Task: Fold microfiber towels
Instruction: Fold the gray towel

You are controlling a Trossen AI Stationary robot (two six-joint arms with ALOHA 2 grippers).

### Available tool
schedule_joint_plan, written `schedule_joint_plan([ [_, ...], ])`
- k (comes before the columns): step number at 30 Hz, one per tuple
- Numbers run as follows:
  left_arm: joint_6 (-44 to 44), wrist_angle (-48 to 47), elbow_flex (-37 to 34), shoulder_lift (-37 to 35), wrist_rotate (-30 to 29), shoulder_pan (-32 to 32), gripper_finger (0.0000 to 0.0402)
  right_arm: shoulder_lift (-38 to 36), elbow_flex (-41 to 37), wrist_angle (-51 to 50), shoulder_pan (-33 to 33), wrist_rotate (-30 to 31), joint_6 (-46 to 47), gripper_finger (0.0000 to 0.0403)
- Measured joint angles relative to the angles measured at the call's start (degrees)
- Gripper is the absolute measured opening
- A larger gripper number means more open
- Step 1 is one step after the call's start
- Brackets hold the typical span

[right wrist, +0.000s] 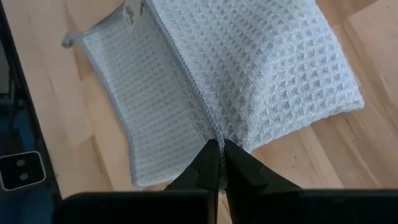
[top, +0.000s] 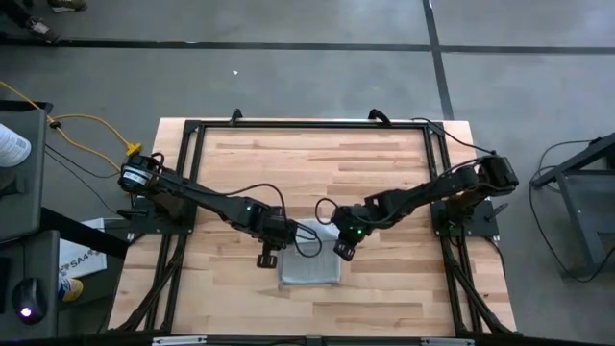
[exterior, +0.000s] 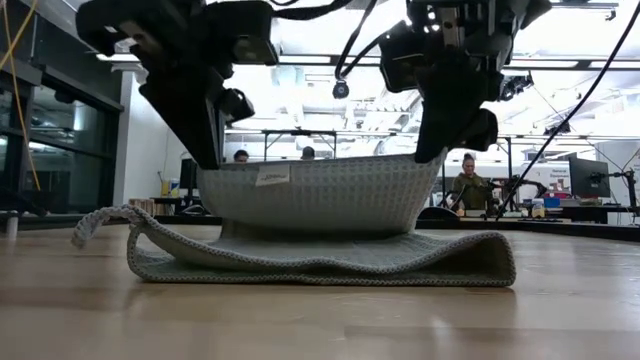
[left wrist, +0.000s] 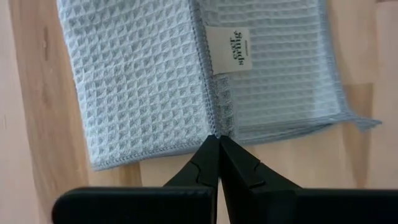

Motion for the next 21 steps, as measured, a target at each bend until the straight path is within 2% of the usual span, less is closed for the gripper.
schedule_joint_plan([
  [12, -4.08, -0.48, 0.05, 0.02, 0.73, -1.43, 0.0, 0.0, 0.0, 1.46, 2.32, 0.28, 2.5, 0.0004],
  [21, -7.9, 2.32, 0.13, 0.02, 6.21, -5.22, 0.0, 0.0, 0.0, 4.96, 6.5, -0.85, 6.54, 0.0004],
])
